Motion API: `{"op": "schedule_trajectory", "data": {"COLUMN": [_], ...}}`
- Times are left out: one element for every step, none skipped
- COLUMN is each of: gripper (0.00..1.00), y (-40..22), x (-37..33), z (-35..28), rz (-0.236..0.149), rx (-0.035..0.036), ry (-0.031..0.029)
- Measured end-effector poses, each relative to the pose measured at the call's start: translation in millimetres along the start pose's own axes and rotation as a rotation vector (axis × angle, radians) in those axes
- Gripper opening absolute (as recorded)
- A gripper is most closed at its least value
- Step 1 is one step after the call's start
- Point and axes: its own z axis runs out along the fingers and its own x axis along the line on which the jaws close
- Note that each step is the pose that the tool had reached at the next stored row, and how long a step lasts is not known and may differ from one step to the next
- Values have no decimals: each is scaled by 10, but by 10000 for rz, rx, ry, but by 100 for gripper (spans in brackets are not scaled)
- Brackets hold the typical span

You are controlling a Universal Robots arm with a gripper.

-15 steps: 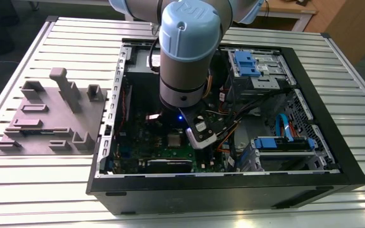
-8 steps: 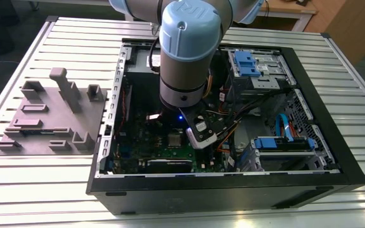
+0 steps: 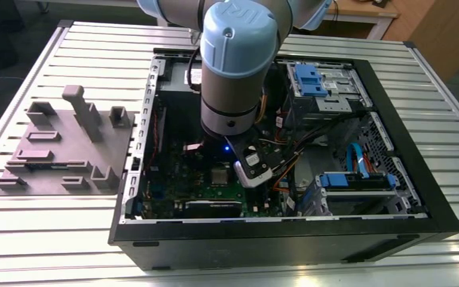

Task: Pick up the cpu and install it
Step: 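Place the cpu into insertion slot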

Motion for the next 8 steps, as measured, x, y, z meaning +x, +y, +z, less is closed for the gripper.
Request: {"op": "schedule_trajectory", "data": {"gripper": [56,56,56,56,56,56,56,56], "y": [0,0,0,0,0,0,1,1], "x": [0,-1,-1,-1,-1,-1,-2,-2], "z": [0,0,0,1,0,-4,-12,-25], "rz": [0,-1,-2,-2,-2,-2,-3,-4], "rx": [1,2,3,2,2,0,-7,-8], "ry": [0,0,0,0,0,-1,-3,-4]}}
